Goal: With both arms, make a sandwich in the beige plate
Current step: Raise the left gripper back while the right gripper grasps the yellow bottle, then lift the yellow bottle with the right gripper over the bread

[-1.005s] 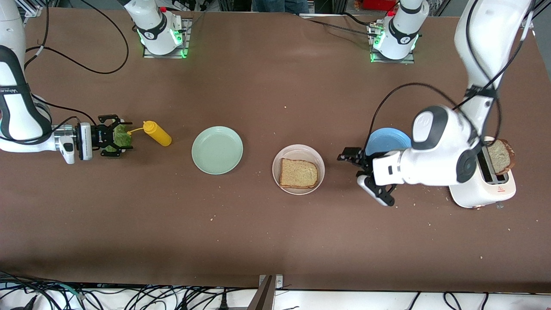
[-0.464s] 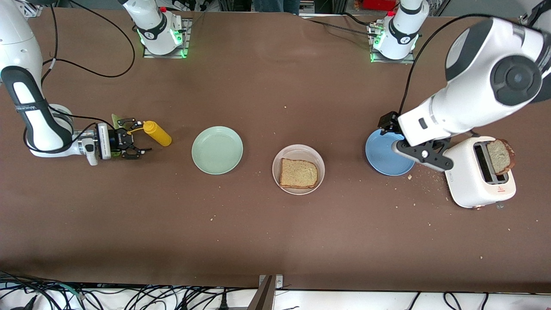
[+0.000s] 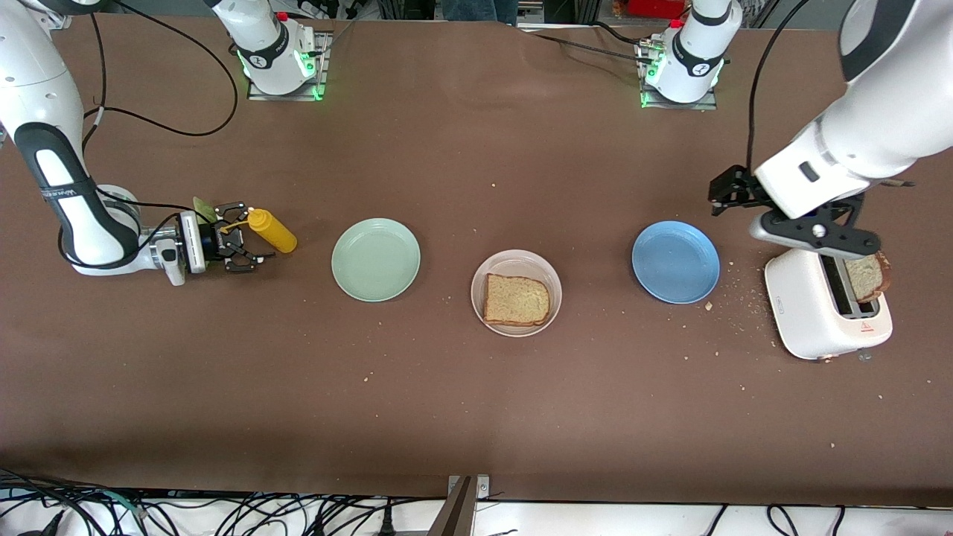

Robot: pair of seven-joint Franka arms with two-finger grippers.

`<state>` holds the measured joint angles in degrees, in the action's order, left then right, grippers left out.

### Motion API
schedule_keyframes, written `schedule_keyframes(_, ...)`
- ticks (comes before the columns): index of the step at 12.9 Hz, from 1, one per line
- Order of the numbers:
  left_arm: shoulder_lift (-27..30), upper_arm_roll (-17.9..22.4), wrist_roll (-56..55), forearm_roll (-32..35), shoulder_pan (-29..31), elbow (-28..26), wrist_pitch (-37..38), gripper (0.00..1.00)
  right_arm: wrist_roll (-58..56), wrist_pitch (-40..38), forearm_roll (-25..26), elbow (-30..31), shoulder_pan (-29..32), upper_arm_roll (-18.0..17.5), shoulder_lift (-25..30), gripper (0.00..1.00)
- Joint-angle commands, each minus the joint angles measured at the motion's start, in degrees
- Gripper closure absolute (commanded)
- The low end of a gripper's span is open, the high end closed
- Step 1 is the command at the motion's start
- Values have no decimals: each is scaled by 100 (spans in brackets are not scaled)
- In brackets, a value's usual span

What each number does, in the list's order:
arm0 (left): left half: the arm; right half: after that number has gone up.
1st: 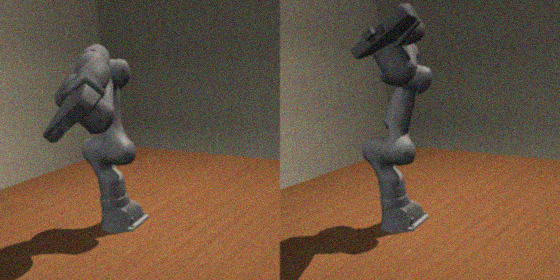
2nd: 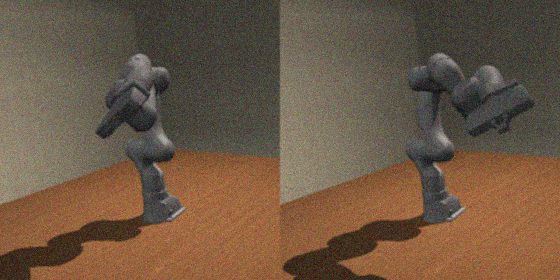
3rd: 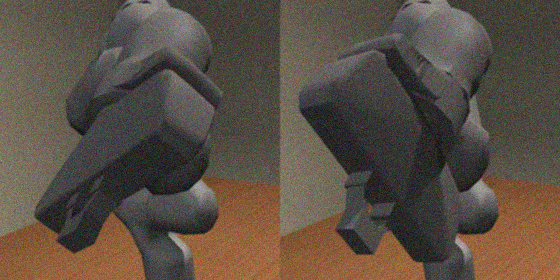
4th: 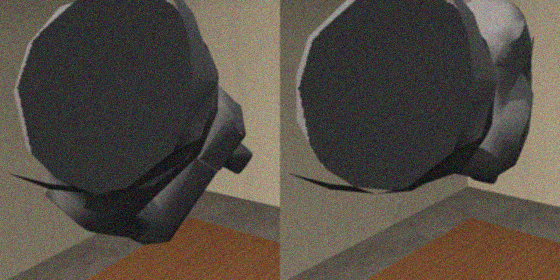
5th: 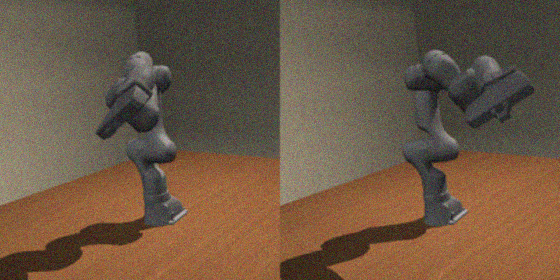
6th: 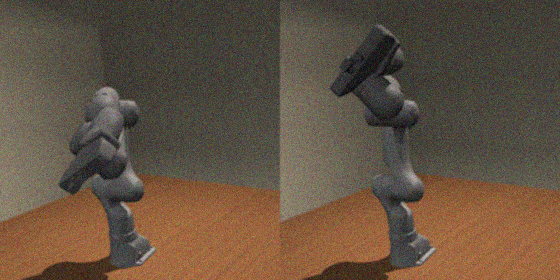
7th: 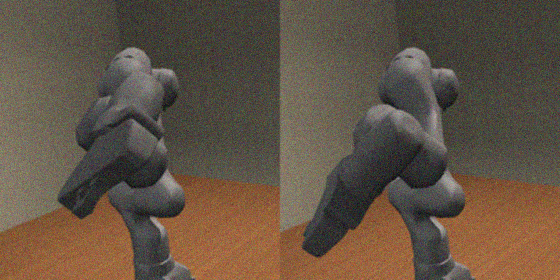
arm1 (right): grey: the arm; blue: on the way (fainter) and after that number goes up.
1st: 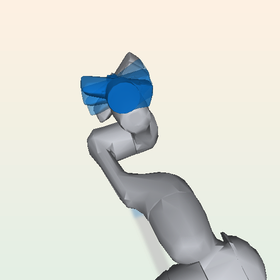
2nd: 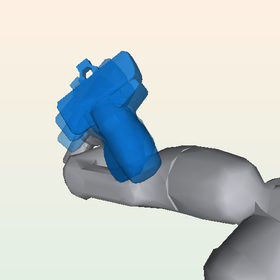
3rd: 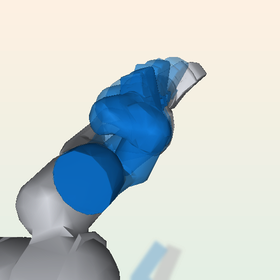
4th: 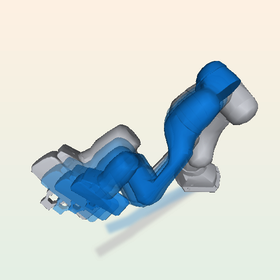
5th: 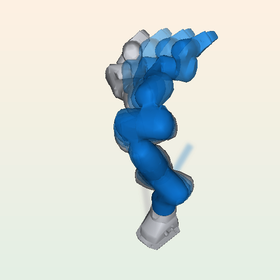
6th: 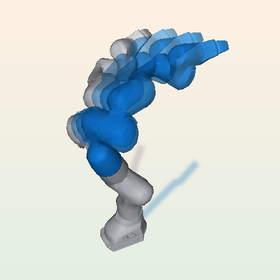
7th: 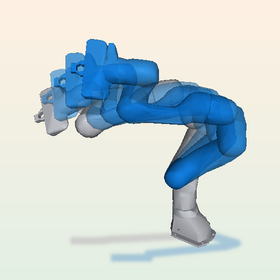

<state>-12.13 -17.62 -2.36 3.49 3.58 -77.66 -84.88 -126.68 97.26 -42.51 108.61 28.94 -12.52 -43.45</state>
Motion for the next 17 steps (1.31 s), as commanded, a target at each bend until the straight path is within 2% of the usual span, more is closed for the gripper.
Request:
schedule_keyframes(1, 693, 782, -54, -435, -469, -836, -273, 0, -199, -93, -134, -50, -29, -75, -76, 1)
schedule_keyframes(2, 755, 1064, -45, -463, -707, -1047, -492, 0, -199, -84, -134, -50, -47, -84, -76, 3)
schedule_keyframes(3, 852, 1076, -80, -480, -718, -1206, -686, 0, -199, -75, -134, -50, -82, -84, -76, 10)
schedule_keyframes(4, 1018, 1076, -98, -576, -709, -1434, -940, 0, -199, -58, -134, -59, -91, -84, -76, 31)
schedule_keyframes(5, 1194, 1076, -116, -769, -674, -1680, -1125, 0, -208, -40, -134, -59, -99, -93, -67, 59)
schedule_keyframes(6, 1256, 1076, -107, -884, -578, -1778, -1136, 0, -208, -31, -134, -94, -126, -119, -59, 95)
schedule_keyframes(7, 1327, 1006, -107, -885, -499, -1805, -1014, 0, -199, -14, -152, -164, -161, -172, -41, 100)
schedule_keyframes(9, 1503, 804, -185, -806, -323, -1962, -907, 0, -85, 48, -152, -391, -406, -181, 20, 100)
schedule_keyframes(13, 1660, 795, -142, -797, -279, -2208, -907, 0, 669, 319, -55, -832, -1056, -172, 301, 100)
schedule_keyframes(15, 1662, 699, -142, -788, -279, -2297, -907, 0, 977, 696, -29, -955, -1442, -172, 407, 100)
schedule_keyframes(17, 1670, 576, -142, -457, -287, -2271, -907, 0, 1407, 1284, 59, -1060, -1820, -172, 434, 100)
